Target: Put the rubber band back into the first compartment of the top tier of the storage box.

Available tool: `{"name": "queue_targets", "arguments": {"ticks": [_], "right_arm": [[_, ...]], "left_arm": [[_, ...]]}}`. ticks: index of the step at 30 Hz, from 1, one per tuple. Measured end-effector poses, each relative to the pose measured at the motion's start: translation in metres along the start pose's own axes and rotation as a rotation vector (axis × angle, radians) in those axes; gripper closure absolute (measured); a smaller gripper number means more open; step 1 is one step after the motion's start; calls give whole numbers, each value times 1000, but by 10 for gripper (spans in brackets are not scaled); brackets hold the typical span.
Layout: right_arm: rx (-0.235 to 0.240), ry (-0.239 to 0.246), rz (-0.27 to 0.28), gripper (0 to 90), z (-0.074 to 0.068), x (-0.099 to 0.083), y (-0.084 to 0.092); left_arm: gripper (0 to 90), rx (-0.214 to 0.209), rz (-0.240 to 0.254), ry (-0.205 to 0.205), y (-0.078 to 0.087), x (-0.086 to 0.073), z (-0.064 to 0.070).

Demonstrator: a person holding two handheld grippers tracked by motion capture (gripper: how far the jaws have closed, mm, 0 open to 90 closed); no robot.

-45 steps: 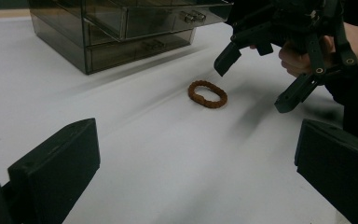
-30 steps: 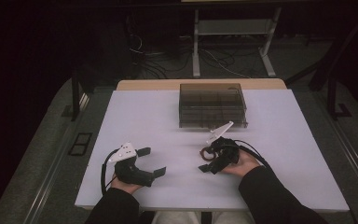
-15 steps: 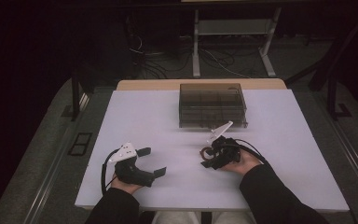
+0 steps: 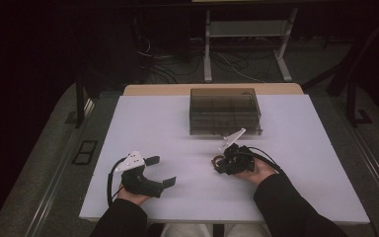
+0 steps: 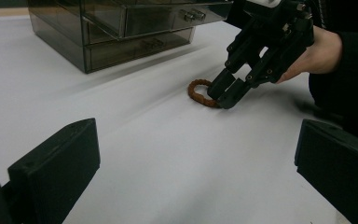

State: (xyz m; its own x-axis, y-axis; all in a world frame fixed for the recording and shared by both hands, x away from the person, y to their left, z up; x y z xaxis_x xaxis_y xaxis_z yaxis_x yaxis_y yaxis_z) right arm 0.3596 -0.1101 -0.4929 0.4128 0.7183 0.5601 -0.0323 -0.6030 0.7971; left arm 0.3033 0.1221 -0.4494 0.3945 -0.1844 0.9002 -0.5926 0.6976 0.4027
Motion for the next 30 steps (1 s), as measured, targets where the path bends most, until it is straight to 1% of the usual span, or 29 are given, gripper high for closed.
{"name": "queue_targets", "arguments": {"ticks": [4, 9, 10, 16, 18, 20, 25, 26, 30], "right_arm": [[3, -6, -2, 809, 1, 0, 0], [14, -18, -2, 842, 2, -1, 0], [16, -35, -3, 844, 1, -1, 0], [55, -60, 8, 850, 1, -1, 3], [74, -77, 16, 850, -1, 0, 4], [76, -88, 27, 850, -1, 1, 6], [113, -109, 56, 850, -5, 4, 12], [117, -119, 61, 850, -6, 5, 14], [132, -120, 78, 849, -8, 7, 18]], "left_arm": [[0, 0, -1, -1, 0, 0, 0], [0, 0, -1, 0, 0, 0, 0], [0, 0, -1, 0, 0, 0, 0], [0, 0, 0, 1, 0, 0, 0], [0, 1, -1, 2, 0, 0, 0], [0, 0, -3, 0, 0, 0, 0], [0, 0, -3, 0, 0, 0, 0], [0, 0, -3, 0, 0, 0, -1], [0, 0, -3, 0, -1, -1, 0]]}}
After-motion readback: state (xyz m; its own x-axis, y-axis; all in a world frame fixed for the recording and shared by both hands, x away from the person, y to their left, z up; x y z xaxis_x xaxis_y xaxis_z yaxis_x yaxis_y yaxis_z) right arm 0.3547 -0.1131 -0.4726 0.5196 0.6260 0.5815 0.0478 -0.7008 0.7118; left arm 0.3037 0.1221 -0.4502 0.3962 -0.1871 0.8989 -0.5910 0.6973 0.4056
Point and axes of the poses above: each handheld gripper's, and its own axes: y roughly backward along the jaws, x roughly out of its top, z roughly to its right, the point moved 7 cm from there along -y, roughly forward along the jaws, and after that the axes turned 9 degrees about x, right-handed, at the moved point
